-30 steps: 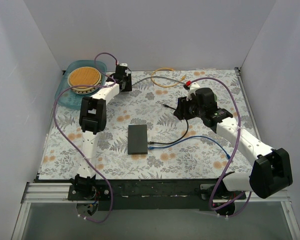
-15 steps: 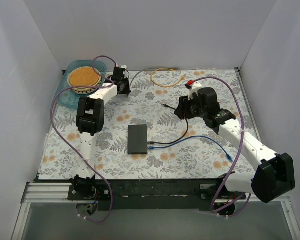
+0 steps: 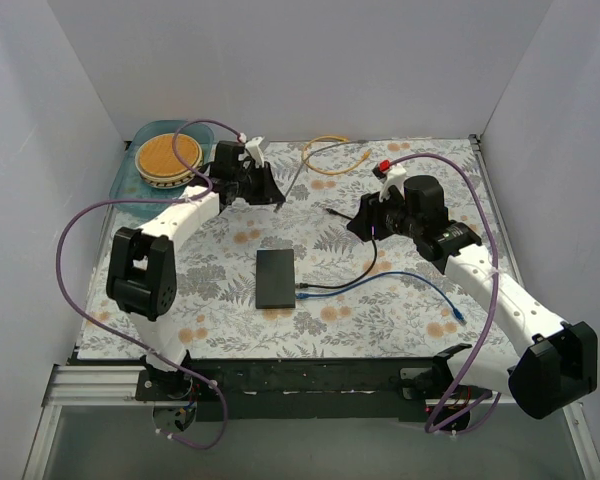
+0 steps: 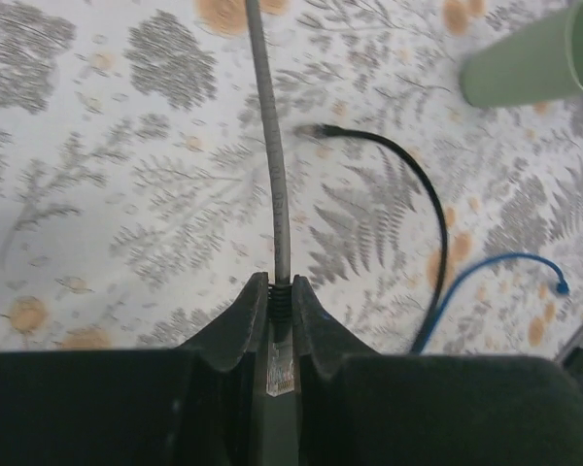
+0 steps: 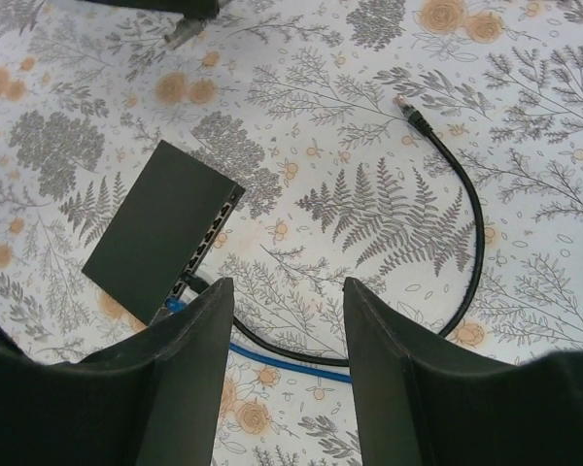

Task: Insert the plug into the switch port

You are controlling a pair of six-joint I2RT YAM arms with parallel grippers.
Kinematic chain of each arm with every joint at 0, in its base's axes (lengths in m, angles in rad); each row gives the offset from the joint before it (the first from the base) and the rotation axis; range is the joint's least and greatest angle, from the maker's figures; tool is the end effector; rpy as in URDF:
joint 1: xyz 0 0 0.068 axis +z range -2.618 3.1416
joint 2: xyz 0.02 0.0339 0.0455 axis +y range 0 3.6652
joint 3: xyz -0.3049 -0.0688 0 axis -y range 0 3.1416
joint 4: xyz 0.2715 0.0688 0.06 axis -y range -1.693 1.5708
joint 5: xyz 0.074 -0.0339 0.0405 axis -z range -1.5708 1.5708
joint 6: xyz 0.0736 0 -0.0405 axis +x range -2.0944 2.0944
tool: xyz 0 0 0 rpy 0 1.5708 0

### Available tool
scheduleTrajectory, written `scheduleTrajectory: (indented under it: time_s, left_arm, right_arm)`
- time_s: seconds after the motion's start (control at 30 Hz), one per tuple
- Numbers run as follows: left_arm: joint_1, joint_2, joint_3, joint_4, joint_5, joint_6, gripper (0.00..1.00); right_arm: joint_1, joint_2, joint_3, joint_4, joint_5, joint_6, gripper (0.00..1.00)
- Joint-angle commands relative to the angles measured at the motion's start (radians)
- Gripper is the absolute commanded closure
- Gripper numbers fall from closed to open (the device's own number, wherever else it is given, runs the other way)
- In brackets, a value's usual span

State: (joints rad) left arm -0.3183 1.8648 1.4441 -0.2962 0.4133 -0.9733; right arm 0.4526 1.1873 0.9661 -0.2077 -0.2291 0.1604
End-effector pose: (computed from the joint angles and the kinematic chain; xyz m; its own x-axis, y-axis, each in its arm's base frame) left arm 0.4536 -0.1806 0.2563 -0.8258 -0.5251 -0.2059 -0.1929 0.6060 -0.7717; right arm 0.2773 0.1534 0.3346 -0.4669 -0.0541 -0.8827 -0.5440 0.8045 0.2385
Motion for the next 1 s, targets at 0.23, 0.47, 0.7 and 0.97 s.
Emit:
scheduleTrajectory:
  time_s: [0.23,0.47,0.7,0.97]
  left_arm:
    - [-0.145,-0.300,-0.384,-0.080,0.177,0.001,1.00]
    - [-0.166,-0.317,-0.459,-0.227,0.029,-0.002,1.00]
    - [-0.166,-0.355,-0.410,-0.287,-0.136,0.021,0.57]
    - [-0.166,-0.510,-0.430,-0.236,-0.358,-0.054,0.22]
  right_arm:
    - [0.000,-0.055,-0.043,0.128,-0.275,-0.055,0.44]
    - [0.026,-0.009,-0.067,0.166,-0.371,-0.068,0.43]
    - [0.104,0.037,-0.098,0.199,-0.368,-0.094,0.41]
    - [0.208,0.115,-0.084,0.235,-0.320,-0.157,0.40]
